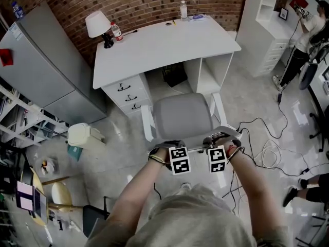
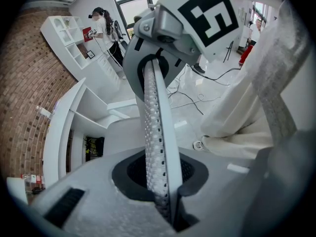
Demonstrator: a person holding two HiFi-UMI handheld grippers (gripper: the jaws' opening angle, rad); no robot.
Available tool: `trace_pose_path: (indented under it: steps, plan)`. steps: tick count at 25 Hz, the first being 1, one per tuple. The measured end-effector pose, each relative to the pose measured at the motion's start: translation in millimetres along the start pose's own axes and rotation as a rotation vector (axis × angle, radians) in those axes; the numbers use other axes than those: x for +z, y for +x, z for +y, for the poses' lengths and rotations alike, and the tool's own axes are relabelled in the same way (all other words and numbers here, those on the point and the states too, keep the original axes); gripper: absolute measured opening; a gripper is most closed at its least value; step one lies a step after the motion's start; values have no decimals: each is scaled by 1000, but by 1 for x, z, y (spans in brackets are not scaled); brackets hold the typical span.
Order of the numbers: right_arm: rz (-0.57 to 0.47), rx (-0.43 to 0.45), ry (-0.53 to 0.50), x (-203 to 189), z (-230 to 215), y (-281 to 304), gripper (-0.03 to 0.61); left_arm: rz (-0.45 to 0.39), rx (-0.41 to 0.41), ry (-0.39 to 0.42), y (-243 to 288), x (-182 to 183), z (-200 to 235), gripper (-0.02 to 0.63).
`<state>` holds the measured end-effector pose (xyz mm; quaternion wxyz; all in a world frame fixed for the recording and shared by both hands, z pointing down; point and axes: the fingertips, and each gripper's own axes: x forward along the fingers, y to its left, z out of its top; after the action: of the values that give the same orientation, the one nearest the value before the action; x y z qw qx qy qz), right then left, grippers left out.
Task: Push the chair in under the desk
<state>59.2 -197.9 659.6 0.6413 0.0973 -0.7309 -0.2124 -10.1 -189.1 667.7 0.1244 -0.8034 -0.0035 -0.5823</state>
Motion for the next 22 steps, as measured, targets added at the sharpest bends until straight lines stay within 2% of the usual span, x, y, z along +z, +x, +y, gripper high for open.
trace_pose_path:
  steps: [12,22]
  plan:
    - [-10,2,-10,-6,-12,7,12,3,3,-5,4,0,15,51]
    - [-26,6,-36,-20,-38,16,12,9,17,-24,10,3,46,51]
